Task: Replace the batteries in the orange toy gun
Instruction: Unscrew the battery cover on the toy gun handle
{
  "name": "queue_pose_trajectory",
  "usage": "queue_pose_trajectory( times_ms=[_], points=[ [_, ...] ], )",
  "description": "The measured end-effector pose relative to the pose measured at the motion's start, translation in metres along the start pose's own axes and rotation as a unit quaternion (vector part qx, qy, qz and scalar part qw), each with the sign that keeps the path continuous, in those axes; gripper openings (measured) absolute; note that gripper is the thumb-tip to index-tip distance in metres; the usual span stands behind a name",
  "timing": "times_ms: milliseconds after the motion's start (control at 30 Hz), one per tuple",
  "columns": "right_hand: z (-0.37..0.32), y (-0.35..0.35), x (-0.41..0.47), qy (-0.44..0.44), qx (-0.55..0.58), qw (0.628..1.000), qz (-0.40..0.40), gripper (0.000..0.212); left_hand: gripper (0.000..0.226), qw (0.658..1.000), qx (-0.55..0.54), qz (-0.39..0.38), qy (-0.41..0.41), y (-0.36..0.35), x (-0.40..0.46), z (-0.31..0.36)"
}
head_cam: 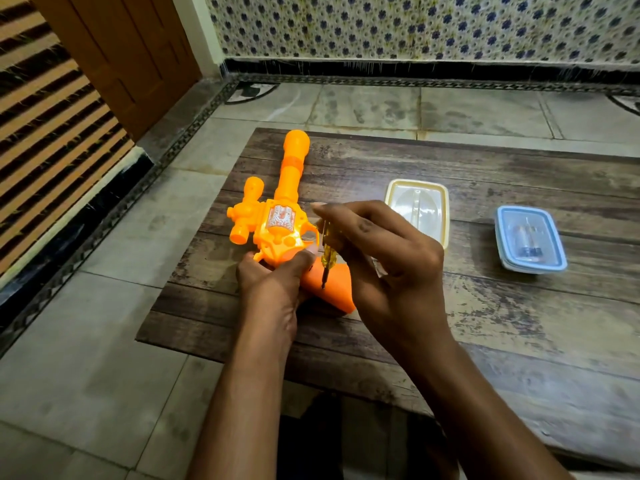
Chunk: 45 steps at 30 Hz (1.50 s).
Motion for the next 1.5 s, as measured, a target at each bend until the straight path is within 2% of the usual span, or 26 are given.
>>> queue_pose_trajectory(
  times_ms=[133,233,333,467,567,667,833,933,1033,1133,1233,1333,1500],
  points=[
    [-0.0001,0.0006,0.0007,-0.005,0.01,1.0,0.003,0.017,0.061,1.0,0.012,0.001,0.012,-0.0016,0.0013,0.0004],
    [0.0007,0.0004,0.0016,-0.009,0.016,1.0,0.009,0.022,0.071,1.0,0.013,0.003,0.005,-0.003,-0.0018,0.0025],
    [-0.0003,0.0017,0.0014,-0.001,0.035,0.999,-0.013,0.027,0.067,1.0,0.002,0.003,0.003,-0.0018,-0.0028,0.0028],
    [-0.0008,-0.0004,0.0011,0.002,0.036,0.999,-0.015,0.02,0.058,1.0,0.005,0.001,0.015,-0.002,0.0001,0.0],
    [0.0021,-0.0004,0.0014,-0.008,0.015,1.0,0.001,0.025,0.057,1.0,-0.002,-0.001,0.008,-0.0033,-0.0014,0.0004],
    [0.0026,0.0011,0.0003,-0.011,0.037,0.999,-0.022,0.033,0.054,1.0,-0.001,-0.009,0.0,-0.003,-0.0022,0.0009],
    [0.0006,0.0001,0.0002,-0.011,0.019,1.0,-0.008,0.022,0.055,1.0,0.006,-0.007,0.008,-0.0022,-0.0008,-0.0002],
    [0.0037,-0.0009,0.0003,-0.011,0.023,1.0,-0.006,0.032,0.056,1.0,-0.008,-0.014,-0.004,-0.0033,-0.0031,0.0014],
    [0.0055,-0.0006,-0.0004,-0.012,0.036,0.999,-0.028,0.039,0.067,1.0,-0.002,-0.019,-0.012,-0.0034,-0.0035,0.0021],
    [0.0022,0.001,0.0002,-0.01,0.013,1.0,-0.01,0.029,0.056,1.0,0.014,-0.006,-0.015,-0.0022,-0.0019,0.0015],
    [0.0009,0.0026,-0.0001,-0.004,-0.036,0.999,0.023,0.03,0.054,1.0,0.007,-0.008,-0.007,-0.0022,0.0005,-0.0006],
    [0.0016,0.0014,-0.0002,0.001,-0.024,1.0,0.018,0.041,0.053,1.0,-0.002,-0.016,-0.008,-0.0022,-0.0006,-0.0004],
    [0.0012,-0.0005,-0.0019,-0.005,0.007,1.0,-0.005,0.033,0.05,1.0,0.005,-0.022,-0.013,-0.001,0.0017,-0.0015]
  ],
)
Point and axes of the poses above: each hand's wrist, its own x-axis towards the middle knuckle, its own y-axis out of the back of the hand, z = x × y, the point moved 4 cm from there along x, towards the middle knuckle, and after that the axes turned 14 degrees about -x, right-handed, at the moved point
